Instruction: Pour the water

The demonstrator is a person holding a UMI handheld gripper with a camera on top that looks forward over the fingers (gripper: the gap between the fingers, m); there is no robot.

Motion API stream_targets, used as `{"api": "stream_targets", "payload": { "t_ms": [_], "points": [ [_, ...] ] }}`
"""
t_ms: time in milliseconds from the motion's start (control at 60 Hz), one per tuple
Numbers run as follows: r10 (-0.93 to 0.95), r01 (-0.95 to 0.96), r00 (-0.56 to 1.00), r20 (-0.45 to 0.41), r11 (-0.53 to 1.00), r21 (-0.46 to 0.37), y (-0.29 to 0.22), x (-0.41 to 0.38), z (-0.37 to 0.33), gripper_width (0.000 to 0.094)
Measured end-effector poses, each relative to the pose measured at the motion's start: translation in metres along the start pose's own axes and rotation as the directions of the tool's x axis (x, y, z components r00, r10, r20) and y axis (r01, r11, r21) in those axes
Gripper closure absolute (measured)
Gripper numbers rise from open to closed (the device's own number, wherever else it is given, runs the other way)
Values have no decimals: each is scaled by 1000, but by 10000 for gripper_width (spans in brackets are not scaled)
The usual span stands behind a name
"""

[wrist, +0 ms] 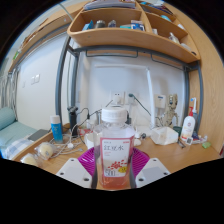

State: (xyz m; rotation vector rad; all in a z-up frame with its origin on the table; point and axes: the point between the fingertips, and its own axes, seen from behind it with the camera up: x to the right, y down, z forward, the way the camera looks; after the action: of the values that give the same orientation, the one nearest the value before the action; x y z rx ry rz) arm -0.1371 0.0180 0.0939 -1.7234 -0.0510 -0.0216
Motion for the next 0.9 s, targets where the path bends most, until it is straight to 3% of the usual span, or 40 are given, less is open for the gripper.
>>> {"api": "stream_targets", "payload": {
  "t_ms": [233,400,500,633,733,900],
  "points": [
    [-78,78,997,19,997,-2,-6,1,-1,491],
    [-396,397,916,-61,918,9,-34,46,7,489],
    [-663,666,740,-113,746,-14,-53,72,24,489],
    [-916,928,358,-182,370,-35,-79,81,55,488],
    [-975,989,122,-185,135,-61,-86,78,75,489],
    [-976,991,-123,-177,-113,-66,-94,67,91,490]
  ]
}}
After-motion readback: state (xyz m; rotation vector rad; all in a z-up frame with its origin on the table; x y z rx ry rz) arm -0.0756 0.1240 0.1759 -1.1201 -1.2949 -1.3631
